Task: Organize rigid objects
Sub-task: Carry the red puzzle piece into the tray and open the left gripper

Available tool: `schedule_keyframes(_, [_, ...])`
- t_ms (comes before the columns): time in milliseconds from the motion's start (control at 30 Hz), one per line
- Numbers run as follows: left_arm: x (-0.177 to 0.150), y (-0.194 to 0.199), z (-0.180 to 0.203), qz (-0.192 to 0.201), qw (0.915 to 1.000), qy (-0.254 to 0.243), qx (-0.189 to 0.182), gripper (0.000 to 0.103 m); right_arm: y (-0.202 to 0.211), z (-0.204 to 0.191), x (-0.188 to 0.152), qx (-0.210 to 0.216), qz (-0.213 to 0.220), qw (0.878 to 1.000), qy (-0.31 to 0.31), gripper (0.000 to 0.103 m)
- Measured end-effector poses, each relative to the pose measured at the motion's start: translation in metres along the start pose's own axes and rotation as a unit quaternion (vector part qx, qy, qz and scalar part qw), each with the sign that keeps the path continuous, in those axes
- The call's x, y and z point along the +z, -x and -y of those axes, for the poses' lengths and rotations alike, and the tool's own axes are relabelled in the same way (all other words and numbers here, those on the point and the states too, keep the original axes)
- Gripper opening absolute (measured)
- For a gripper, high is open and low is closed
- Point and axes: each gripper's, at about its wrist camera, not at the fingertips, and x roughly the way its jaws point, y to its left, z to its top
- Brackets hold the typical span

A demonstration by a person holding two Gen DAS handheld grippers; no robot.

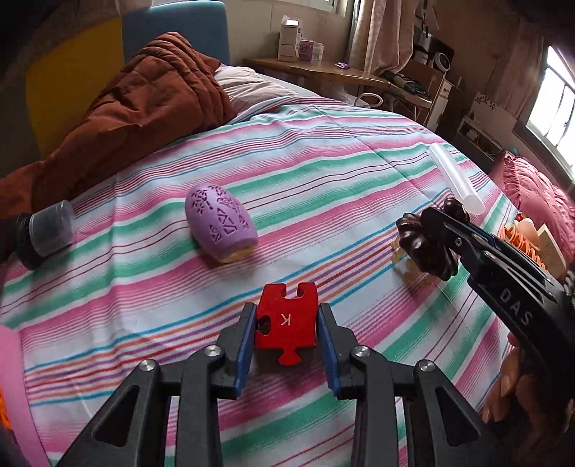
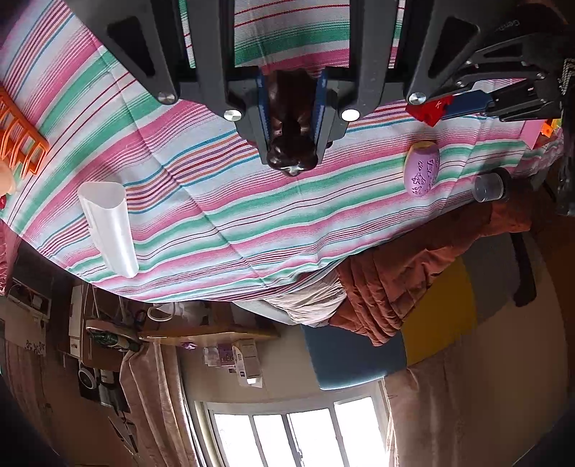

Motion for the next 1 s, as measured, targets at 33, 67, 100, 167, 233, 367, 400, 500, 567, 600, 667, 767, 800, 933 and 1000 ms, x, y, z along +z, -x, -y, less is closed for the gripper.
schedule_keyframes(33, [-0.004, 0.004, -0.002, 0.003, 1.0000, 0.006, 0.001, 0.033, 0.000, -0.001, 0.000, -0.002, 0.000, 1.000, 0.003, 0.019])
schedule_keyframes(67, [-0.007, 0.009, -0.004, 0.006, 0.9999, 0.012, 0.001, 0.033, 0.000, -0.002, 0.000, -0.004, 0.000, 1.000, 0.005, 0.019])
schedule_keyframes(100, [-0.012, 0.013, -0.005, 0.007, 0.9998, 0.017, 0.001, 0.033, 0.000, -0.003, -0.001, -0.006, -0.001, 1.000, 0.008, 0.019])
schedule_keyframes(167, [-0.022, 0.022, -0.007, 0.008, 0.9995, 0.030, -0.002, 0.033, 0.000, -0.006, -0.001, -0.010, -0.001, 1.000, 0.014, 0.019])
schedule_keyframes(233, [-0.031, 0.029, -0.009, 0.008, 0.9991, 0.042, -0.004, 0.034, -0.001, -0.007, -0.001, -0.014, -0.002, 1.000, 0.018, 0.019])
schedule_keyframes(367, [-0.051, 0.049, -0.013, 0.015, 0.9983, 0.057, -0.008, 0.034, -0.001, -0.010, -0.001, -0.020, -0.002, 1.000, 0.024, 0.019])
schedule_keyframes(400, [-0.055, 0.054, -0.014, 0.017, 0.9981, 0.059, -0.009, 0.034, -0.001, -0.011, -0.001, -0.021, -0.002, 0.999, 0.026, 0.019])
schedule_keyframes(500, [-0.070, 0.072, -0.017, 0.021, 0.9974, 0.067, -0.015, 0.034, -0.001, -0.013, -0.001, -0.026, -0.004, 0.999, 0.033, 0.019])
schedule_keyframes(567, [-0.081, 0.083, -0.021, 0.023, 0.9965, 0.078, -0.018, 0.034, -0.002, -0.015, -0.001, -0.031, -0.004, 0.999, 0.038, 0.019])
schedule_keyframes(600, [-0.087, 0.090, -0.024, 0.025, 0.9962, 0.082, -0.017, 0.034, -0.002, -0.017, -0.001, -0.033, -0.004, 0.999, 0.041, 0.019])
schedule_keyframes(667, [-0.098, 0.103, -0.030, 0.030, 0.9955, 0.088, -0.014, 0.034, -0.002, -0.019, -0.001, -0.037, -0.005, 0.998, 0.046, 0.019])
schedule_keyframes(767, [-0.112, 0.122, -0.043, 0.040, 0.9946, 0.096, -0.009, 0.034, -0.003, -0.020, -0.002, -0.041, -0.005, 0.998, 0.051, 0.019])
schedule_keyframes(800, [-0.117, 0.130, -0.049, 0.044, 0.9936, 0.104, -0.005, 0.033, -0.002, -0.020, -0.002, -0.042, -0.005, 0.998, 0.053, 0.019])
schedule_keyframes(933, [-0.134, 0.155, -0.077, 0.061, 0.9888, 0.136, 0.010, 0.034, -0.003, -0.027, -0.002, -0.053, -0.006, 0.996, 0.068, 0.018])
schedule_keyframes(1000, [-0.142, 0.166, -0.092, 0.068, 0.9859, 0.152, 0.017, 0.034, -0.003, -0.029, -0.003, -0.058, -0.006, 0.996, 0.074, 0.018])
